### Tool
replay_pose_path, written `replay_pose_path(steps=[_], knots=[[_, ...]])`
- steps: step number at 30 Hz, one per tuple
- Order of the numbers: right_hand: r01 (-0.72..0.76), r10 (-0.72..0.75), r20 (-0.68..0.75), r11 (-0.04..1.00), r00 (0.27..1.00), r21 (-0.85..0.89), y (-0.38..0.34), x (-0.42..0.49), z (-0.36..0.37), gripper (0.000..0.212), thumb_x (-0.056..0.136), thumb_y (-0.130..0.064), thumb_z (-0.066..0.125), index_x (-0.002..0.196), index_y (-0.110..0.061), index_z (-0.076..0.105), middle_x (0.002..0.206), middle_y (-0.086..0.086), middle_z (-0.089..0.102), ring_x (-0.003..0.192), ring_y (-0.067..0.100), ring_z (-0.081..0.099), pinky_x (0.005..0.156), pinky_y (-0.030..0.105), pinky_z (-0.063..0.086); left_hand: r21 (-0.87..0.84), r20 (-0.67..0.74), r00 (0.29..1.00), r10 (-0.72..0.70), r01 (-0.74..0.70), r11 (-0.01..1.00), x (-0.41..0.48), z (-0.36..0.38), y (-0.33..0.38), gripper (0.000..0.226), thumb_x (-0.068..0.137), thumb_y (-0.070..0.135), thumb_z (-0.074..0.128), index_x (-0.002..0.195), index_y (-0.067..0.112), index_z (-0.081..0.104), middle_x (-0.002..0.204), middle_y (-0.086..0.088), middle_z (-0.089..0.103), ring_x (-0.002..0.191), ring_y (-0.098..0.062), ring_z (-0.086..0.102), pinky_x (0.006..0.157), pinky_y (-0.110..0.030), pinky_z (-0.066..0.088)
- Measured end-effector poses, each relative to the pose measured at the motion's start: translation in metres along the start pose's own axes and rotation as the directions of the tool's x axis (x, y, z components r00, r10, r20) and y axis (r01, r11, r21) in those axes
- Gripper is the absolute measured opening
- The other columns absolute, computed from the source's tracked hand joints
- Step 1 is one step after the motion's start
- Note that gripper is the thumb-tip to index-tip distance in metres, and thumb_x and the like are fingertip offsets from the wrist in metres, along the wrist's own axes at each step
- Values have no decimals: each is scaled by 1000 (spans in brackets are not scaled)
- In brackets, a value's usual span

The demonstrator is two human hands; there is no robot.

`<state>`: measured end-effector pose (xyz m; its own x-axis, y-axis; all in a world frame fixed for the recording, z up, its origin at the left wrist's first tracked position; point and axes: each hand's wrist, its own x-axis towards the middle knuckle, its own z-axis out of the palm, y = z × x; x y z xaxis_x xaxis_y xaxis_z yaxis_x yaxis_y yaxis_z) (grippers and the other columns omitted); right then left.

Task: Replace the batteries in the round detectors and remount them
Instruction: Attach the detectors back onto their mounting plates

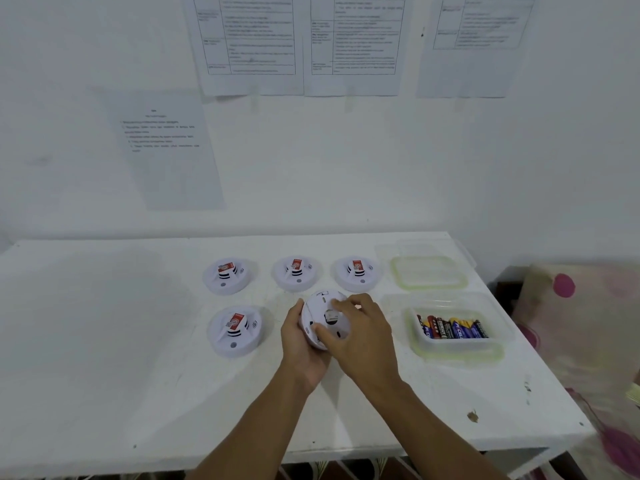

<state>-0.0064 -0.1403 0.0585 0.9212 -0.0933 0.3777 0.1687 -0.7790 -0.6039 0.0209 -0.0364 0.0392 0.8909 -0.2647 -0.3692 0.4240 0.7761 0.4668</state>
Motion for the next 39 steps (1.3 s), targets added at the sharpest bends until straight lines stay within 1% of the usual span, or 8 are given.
replay_pose_path(steps=[5,13,18,26,29,33,36,39], knots=[[-45,45,-16,999,999,-22,-6,2,-2,52,75,-56,69,118,-26,66,112,-2,58,101,15,59,80,22,46,-7,-17,1000,26,-26,1000,1,3,1,55,94,45,45,131,7,61,111,-16,69,101,-29,65,98,-40,47],[-161,160,-66,987,985,-16,-17,3,-5,47,75,-58,69,112,-29,68,102,-7,63,90,9,62,63,2,22,-9,2,998,63,-63,998,0,3,0,54,93,44,45,128,7,62,111,-16,68,98,-28,67,87,-38,55],[-206,201,-83,977,976,-50,-21,4,-1,48,75,-62,65,110,-28,67,100,-6,65,89,11,63,69,20,31,-5,-6,997,81,-81,997,3,2,-1,55,93,44,46,129,6,62,111,-16,69,95,-28,68,77,-35,60],[-261,261,-82,965,962,11,-19,2,4,46,74,-62,65,103,-26,67,95,-7,64,84,11,62,66,22,37,26,29,996,90,-90,996,3,-1,0,51,93,43,44,123,6,65,108,-16,71,90,-27,71,71,-35,61],[-304,308,-23,945,951,122,-16,4,3,44,78,-61,62,106,-27,67,97,-8,63,86,10,62,71,24,46,40,94,991,95,-99,994,0,3,5,55,97,46,38,123,7,66,117,-18,69,103,-30,69,80,-39,59],[-423,396,156,795,905,436,-14,11,-7,55,73,-75,56,96,-26,71,93,-12,71,88,8,67,77,31,57,224,102,989,106,-127,966,6,3,16,60,102,51,24,131,14,62,131,-13,64,122,-30,60,104,-46,46],[-497,419,286,577,861,649,-5,11,-13,30,86,-45,65,90,-16,72,87,0,74,88,21,71,69,37,61,297,118,983,138,-167,940,6,2,22,60,102,49,25,132,11,60,134,-10,63,125,-26,58,105,-44,44],[-547,471,357,366,807,753,8,12,-19,17,91,-21,60,92,-8,71,96,14,72,93,30,70,66,35,59,344,107,966,237,-260,903,6,-2,25,40,97,31,46,127,11,63,123,-7,69,115,-22,65,95,-37,50]])
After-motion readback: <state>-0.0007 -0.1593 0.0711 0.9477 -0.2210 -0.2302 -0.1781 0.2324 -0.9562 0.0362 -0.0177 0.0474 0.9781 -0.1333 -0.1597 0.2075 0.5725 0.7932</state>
